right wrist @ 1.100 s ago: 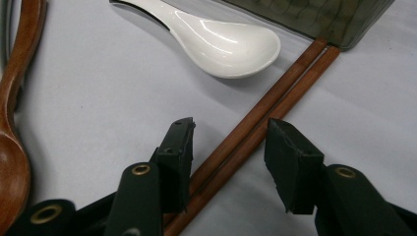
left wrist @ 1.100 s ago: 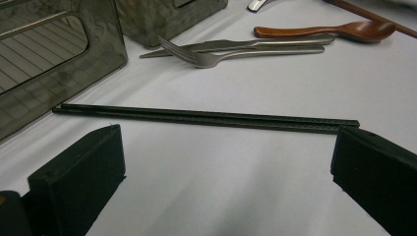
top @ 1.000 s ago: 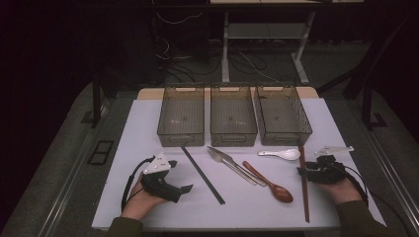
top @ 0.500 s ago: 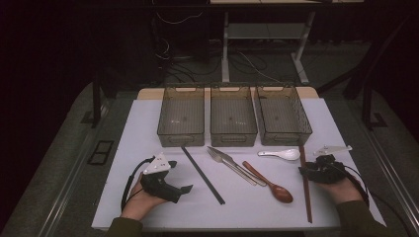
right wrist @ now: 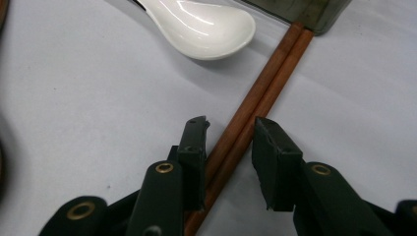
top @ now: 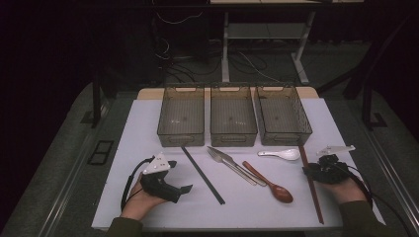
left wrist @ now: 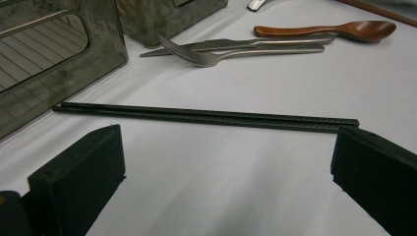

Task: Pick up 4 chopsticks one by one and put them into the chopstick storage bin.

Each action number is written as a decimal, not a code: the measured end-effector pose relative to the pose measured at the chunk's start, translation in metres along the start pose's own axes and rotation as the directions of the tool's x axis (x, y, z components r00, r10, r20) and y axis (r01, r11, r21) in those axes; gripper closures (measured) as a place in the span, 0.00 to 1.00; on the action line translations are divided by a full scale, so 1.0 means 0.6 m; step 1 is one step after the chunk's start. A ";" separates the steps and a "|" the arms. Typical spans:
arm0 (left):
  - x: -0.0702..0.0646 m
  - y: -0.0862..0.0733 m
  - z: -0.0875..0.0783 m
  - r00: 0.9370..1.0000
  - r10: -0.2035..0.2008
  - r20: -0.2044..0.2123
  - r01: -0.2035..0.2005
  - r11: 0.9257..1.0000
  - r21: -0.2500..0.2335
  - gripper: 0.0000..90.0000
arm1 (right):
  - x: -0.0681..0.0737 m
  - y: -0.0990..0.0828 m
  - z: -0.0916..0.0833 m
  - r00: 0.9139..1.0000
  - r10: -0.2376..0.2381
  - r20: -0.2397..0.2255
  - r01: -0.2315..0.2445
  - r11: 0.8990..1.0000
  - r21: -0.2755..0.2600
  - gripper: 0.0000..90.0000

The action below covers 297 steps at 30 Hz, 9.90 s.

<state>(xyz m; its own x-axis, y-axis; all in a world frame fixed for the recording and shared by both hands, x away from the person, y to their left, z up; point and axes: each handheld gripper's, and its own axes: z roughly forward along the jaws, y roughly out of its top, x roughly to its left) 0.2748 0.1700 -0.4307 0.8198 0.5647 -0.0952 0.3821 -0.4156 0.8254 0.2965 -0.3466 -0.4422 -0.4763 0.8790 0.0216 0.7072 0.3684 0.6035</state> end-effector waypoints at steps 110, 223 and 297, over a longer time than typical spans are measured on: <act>0.002 -0.003 0.003 1.000 -0.006 0.012 0.006 1.000 0.013 0.00 | -0.027 -0.024 -0.068 0.995 0.012 -0.098 -0.021 0.996 -0.092 0.71; 0.003 -0.003 0.004 1.000 -0.005 0.018 0.004 1.000 0.025 0.00 | -0.071 -0.038 -0.101 0.997 0.038 -0.070 -0.042 0.997 -0.064 0.93; 0.001 -0.003 0.004 1.000 -0.012 0.028 0.012 1.000 -0.014 0.00 | 0.084 0.108 -0.046 0.936 -0.205 -0.285 0.145 0.965 -0.220 0.93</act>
<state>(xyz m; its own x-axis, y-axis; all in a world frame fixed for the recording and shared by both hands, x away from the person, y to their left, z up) 0.2755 0.1690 -0.4336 0.8269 0.5492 -0.1207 0.3861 -0.3985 0.8320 0.3035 -0.2867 -0.3800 -0.7401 0.6612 0.1233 0.4984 0.4161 0.7606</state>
